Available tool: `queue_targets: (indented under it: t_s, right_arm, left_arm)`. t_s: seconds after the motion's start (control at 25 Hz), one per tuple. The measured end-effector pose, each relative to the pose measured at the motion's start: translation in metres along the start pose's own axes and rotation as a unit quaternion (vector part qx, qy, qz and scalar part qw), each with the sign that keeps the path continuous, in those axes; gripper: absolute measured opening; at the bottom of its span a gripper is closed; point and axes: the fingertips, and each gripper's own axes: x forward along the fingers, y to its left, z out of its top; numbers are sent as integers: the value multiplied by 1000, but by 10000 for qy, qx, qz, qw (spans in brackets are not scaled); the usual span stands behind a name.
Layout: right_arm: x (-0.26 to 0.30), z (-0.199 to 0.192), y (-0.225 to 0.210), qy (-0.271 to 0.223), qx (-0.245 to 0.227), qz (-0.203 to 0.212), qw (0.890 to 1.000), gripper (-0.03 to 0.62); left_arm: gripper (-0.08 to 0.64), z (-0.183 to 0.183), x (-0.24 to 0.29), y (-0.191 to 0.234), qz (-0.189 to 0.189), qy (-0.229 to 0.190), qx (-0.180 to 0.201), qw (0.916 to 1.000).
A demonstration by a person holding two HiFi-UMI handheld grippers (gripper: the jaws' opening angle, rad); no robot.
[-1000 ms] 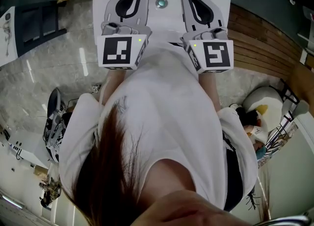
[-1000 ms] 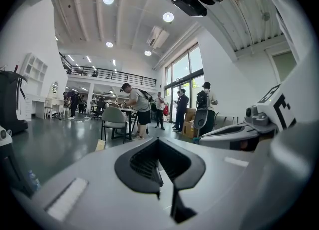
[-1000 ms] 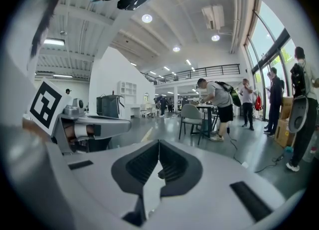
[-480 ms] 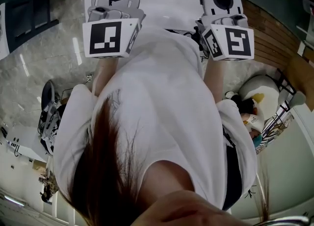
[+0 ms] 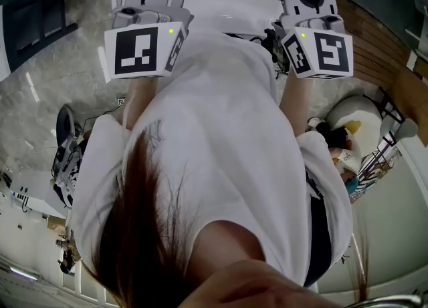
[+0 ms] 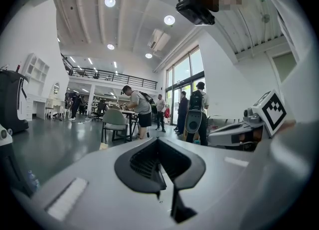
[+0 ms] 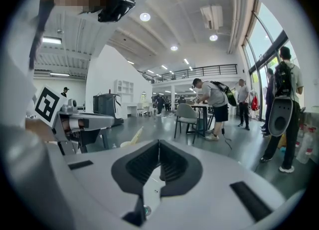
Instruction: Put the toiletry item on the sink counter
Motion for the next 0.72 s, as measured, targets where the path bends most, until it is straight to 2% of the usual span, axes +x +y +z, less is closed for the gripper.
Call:
queue_targets:
  t_s: [0.72]
  right_arm:
    - [4, -4, 10, 53, 16, 124, 9999, 11]
  left_arm:
    - [9, -2, -2, 3, 31, 32, -21, 10000]
